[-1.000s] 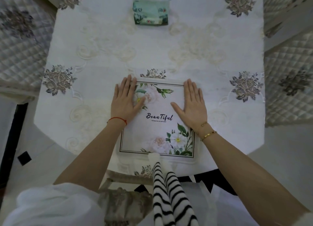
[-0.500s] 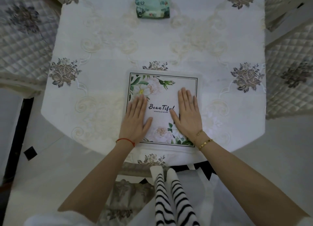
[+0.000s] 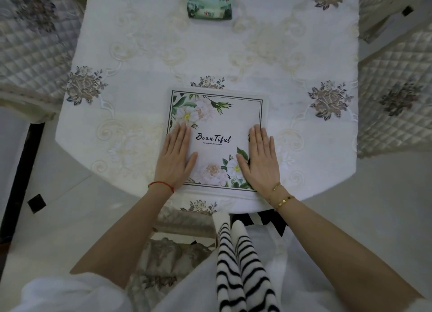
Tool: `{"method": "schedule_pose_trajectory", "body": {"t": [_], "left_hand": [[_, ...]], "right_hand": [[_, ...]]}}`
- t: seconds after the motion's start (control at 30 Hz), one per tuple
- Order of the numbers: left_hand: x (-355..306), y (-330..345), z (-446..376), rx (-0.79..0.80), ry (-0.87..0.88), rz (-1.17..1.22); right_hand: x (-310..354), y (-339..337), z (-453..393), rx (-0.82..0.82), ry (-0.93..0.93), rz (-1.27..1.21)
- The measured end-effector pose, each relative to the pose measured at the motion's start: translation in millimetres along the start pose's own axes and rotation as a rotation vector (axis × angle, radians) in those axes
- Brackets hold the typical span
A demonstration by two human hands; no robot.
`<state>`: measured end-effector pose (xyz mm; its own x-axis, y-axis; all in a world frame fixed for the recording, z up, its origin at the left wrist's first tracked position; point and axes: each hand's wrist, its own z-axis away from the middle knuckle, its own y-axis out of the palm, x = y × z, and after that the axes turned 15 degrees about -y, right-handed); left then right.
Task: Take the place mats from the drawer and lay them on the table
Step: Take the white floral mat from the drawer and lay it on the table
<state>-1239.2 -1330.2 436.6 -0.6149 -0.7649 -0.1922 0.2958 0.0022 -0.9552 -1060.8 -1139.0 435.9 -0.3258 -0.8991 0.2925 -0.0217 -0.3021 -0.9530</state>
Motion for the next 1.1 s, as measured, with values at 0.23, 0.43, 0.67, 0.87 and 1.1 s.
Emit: {"method": "schedule_pose_trajectory", "body": {"t": [0.23,0.43,0.67,0.87,1.1], "left_hand": [[17.8,8.5,43.3,-0.004,-0.075,0.031],[20.4,9.9,44.8,-0.007,-0.082,0.011],[23.0,9.8,44.8,-0.007,-0.066,0.022],[35.0,7.3,39.7,0.006,-0.102,0.053],[30.5,-8.2,-27.2,0.015,-0.002,0.035]], "right_hand": [[23.8,11.4,15.2,0.054,-0.099,0.041],[18.5,9.7,22.2,0.069,-0.117,0.062],[9.7,6.4,39.5,0.047,-0.077,0.034],[7.7,2.3,30.1,0.038,-0.018,-0.004],[7.3,0.5,-59.5,0.061,-0.077,-0.019]]}}
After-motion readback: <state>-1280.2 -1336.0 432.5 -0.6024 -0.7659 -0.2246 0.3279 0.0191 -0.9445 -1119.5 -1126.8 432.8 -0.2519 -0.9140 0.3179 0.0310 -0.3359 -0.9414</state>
